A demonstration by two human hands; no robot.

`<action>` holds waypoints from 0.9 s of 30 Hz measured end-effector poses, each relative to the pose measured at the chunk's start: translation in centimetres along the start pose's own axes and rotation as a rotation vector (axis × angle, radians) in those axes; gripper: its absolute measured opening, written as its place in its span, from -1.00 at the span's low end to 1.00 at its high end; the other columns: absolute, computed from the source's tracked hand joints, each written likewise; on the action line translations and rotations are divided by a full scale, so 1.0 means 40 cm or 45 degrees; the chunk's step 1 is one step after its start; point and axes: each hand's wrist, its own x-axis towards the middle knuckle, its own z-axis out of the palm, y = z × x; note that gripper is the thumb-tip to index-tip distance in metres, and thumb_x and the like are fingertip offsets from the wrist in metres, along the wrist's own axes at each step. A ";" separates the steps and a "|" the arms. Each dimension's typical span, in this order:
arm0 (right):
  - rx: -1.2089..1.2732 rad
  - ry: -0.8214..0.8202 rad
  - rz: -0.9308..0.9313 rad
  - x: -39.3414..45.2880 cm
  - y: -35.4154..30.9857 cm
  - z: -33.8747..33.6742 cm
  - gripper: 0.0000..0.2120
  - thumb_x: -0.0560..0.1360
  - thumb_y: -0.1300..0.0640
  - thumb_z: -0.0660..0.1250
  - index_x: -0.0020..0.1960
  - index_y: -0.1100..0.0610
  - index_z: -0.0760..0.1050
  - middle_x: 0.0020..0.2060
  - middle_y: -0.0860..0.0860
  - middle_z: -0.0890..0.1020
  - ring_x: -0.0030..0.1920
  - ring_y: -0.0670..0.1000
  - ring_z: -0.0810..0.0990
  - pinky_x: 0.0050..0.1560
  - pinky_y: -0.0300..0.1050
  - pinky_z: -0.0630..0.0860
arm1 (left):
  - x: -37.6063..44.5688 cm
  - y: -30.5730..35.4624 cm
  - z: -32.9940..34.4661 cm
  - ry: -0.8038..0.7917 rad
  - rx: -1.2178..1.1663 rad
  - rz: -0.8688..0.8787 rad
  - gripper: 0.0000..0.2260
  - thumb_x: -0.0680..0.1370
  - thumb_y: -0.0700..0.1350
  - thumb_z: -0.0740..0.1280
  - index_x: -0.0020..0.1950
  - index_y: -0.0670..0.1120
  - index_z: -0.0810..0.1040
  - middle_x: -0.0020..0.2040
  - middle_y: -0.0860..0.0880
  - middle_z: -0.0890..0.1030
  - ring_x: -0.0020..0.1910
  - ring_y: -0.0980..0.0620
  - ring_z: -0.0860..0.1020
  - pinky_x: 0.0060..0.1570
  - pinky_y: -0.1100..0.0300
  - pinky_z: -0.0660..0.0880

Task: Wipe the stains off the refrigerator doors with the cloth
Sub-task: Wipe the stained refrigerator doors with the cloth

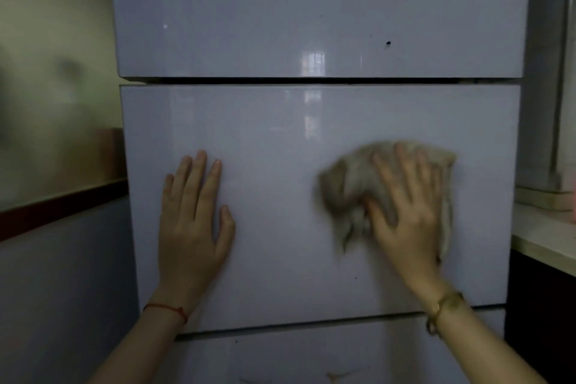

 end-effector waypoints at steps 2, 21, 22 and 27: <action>0.012 0.121 0.236 0.105 -0.005 0.008 -0.53 0.62 -0.07 0.21 0.49 0.04 0.35 0.51 0.14 0.33 0.55 0.24 0.20 0.53 0.36 0.13 | -0.002 0.001 0.001 0.000 -0.003 -0.003 -0.51 0.63 -0.12 0.17 0.56 -0.19 0.27 0.59 -0.17 0.26 0.62 -0.15 0.18 0.64 -0.08 0.06; 0.009 -0.001 -0.075 0.216 -0.159 0.072 -0.45 0.57 -0.24 0.23 0.48 -0.01 0.38 0.50 0.13 0.36 0.55 0.23 0.22 0.56 0.30 0.10 | -0.078 -0.041 -0.018 0.007 -0.035 -0.131 -0.50 0.63 -0.10 0.18 0.56 -0.20 0.26 0.59 -0.15 0.26 0.62 -0.11 0.18 0.61 -0.08 0.16; 0.016 -0.027 -0.174 0.199 -0.190 0.085 -0.44 0.56 -0.25 0.25 0.47 -0.02 0.39 0.49 0.14 0.37 0.54 0.25 0.24 0.55 0.30 0.12 | -0.090 -0.047 -0.021 0.006 -0.032 -0.145 -0.49 0.63 -0.10 0.18 0.57 -0.20 0.26 0.60 -0.15 0.25 0.62 -0.11 0.17 0.61 -0.08 0.16; 0.076 -0.241 -0.628 -0.023 -0.241 0.085 -0.56 0.61 -0.12 0.26 0.45 -0.02 0.42 0.49 0.09 0.38 0.53 0.20 0.28 0.54 0.25 0.20 | -0.122 -0.064 -0.026 -0.004 -0.044 -0.160 -0.49 0.64 -0.09 0.16 0.58 -0.17 0.22 0.62 -0.11 0.20 0.63 -0.12 0.16 0.60 -0.12 0.17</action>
